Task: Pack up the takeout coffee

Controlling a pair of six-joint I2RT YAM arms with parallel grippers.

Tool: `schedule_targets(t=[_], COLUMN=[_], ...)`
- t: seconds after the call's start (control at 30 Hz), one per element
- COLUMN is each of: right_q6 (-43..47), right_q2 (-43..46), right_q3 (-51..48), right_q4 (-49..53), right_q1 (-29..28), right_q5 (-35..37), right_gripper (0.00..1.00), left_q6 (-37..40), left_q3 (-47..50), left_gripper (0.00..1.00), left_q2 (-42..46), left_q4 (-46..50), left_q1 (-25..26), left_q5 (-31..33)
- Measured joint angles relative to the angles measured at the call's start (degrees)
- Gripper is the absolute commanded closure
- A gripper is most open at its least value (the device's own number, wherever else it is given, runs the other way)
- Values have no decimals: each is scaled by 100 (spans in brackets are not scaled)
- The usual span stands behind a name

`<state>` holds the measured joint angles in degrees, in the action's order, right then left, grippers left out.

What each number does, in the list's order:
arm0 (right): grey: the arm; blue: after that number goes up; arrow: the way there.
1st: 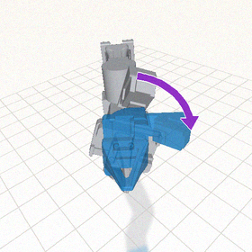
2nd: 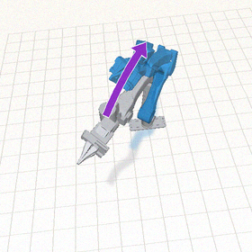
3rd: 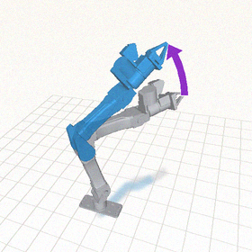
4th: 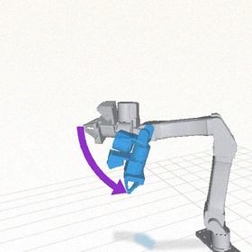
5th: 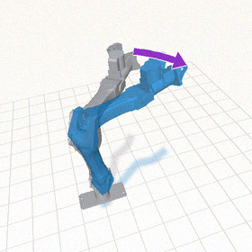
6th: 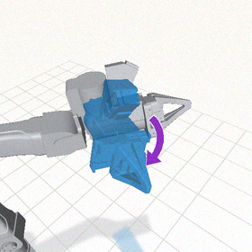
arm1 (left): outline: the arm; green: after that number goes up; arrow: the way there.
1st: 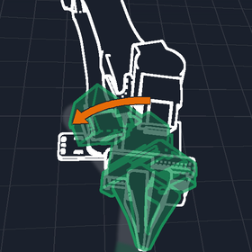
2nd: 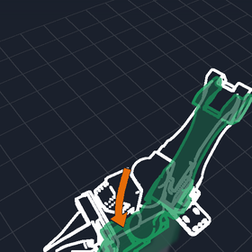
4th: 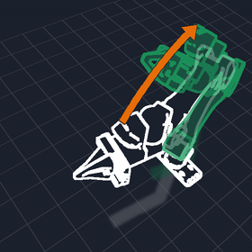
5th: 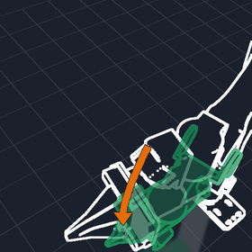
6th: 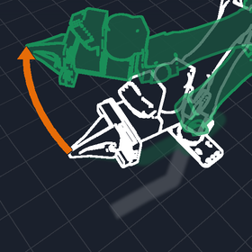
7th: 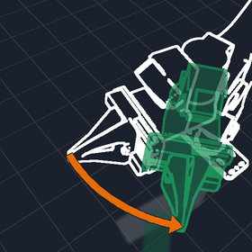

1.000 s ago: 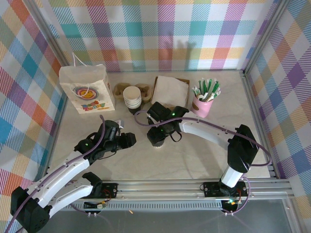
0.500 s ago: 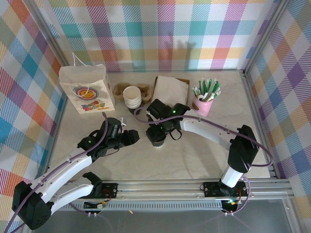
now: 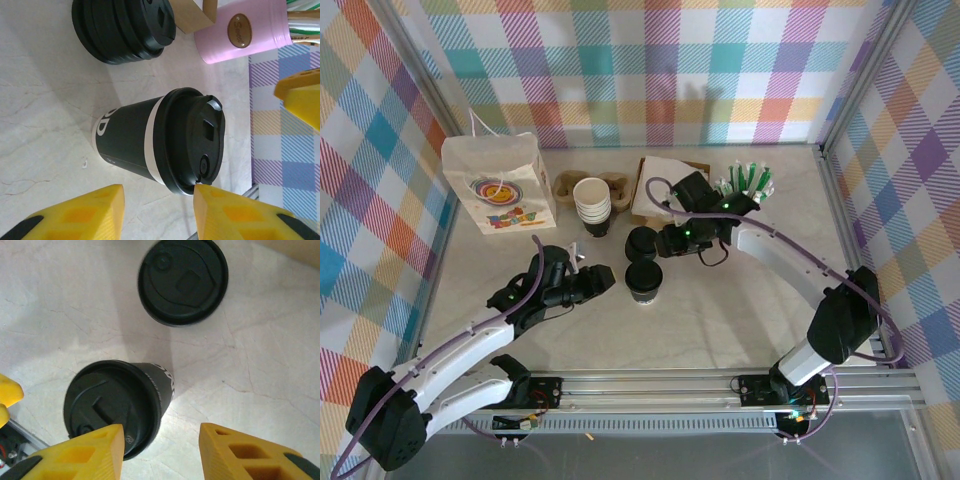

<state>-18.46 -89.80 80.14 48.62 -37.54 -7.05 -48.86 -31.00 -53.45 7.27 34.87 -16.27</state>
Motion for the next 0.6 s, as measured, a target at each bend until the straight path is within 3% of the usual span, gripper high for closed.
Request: schedule_targets(t=[0.4,0.6], right_q6=[-260,-365], right_q2=[-433,-616], right_q3=[-66,-72], right_q4=[-151,-225], right_q1=[153,153], right_q5=[-1250,-1508], right_gripper=[62,56], left_q6=[-317,-428], left_q3=[203,227], left_gripper=[63,63], left_q2=[-483,-595], left_q4=[-721,-951], left_q1=[74,125], left_q5=[-374,-387])
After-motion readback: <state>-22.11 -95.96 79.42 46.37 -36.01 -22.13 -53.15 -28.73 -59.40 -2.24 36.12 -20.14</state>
